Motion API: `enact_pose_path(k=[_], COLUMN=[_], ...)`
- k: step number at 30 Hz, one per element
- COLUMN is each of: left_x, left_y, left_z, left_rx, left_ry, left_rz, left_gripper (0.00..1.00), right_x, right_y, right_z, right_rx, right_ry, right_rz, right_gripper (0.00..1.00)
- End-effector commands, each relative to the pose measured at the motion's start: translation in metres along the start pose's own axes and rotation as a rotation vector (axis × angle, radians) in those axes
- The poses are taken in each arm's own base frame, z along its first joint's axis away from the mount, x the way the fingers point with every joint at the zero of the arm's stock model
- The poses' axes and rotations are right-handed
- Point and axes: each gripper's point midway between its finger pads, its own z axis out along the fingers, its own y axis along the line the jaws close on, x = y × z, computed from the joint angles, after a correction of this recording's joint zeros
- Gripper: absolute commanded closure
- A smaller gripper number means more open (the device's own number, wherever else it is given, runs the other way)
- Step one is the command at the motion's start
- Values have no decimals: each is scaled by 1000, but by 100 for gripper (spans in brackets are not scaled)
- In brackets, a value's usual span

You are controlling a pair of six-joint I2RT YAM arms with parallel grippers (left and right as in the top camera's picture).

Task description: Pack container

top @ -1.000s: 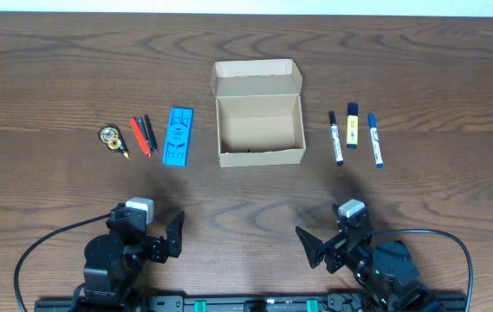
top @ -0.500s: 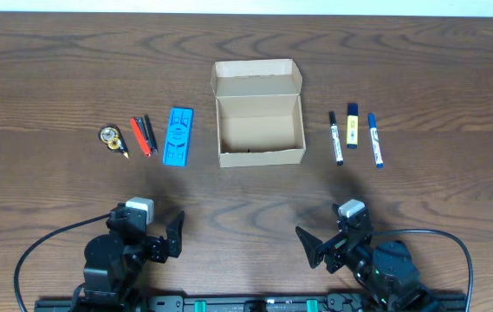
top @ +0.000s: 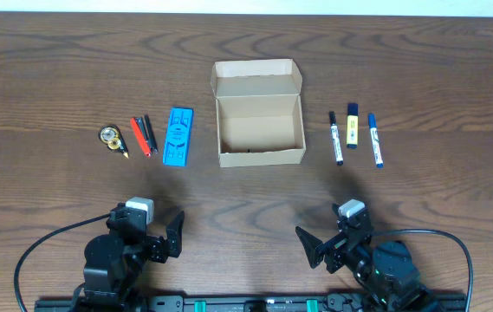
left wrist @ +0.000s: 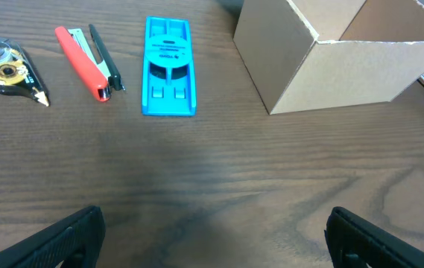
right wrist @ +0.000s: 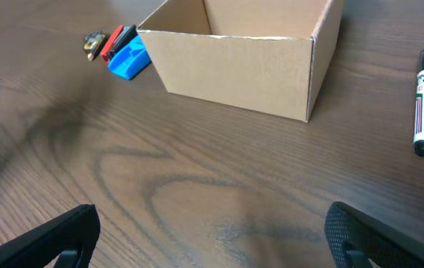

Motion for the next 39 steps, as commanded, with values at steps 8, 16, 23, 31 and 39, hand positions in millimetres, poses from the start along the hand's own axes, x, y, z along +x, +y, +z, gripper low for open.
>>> enact_pose_path(k=[8,16,23,31,39], left_x=[2,-23,-70,-110,-147], left_y=[-1,-33,-39,-34,2], left_z=[1,-4,-18,-18,23], left_rx=[8,190,199,113,-90], left_ry=[-1,-87,-222,-147,18], left_rz=[-9,-22,-24,74,85], left_gripper=[5,5,5,5,5], right_x=[1,1,1,1,1], right_y=[0,0,0,0,0], right_z=[0,0,0,0,0], right_rx=[3,3,3,3,3], right_ry=[-3,-3,-3,-3,-3], right_rz=[-20,-20,-20,-20,-20], right_gripper=[1,1,1,1,1])
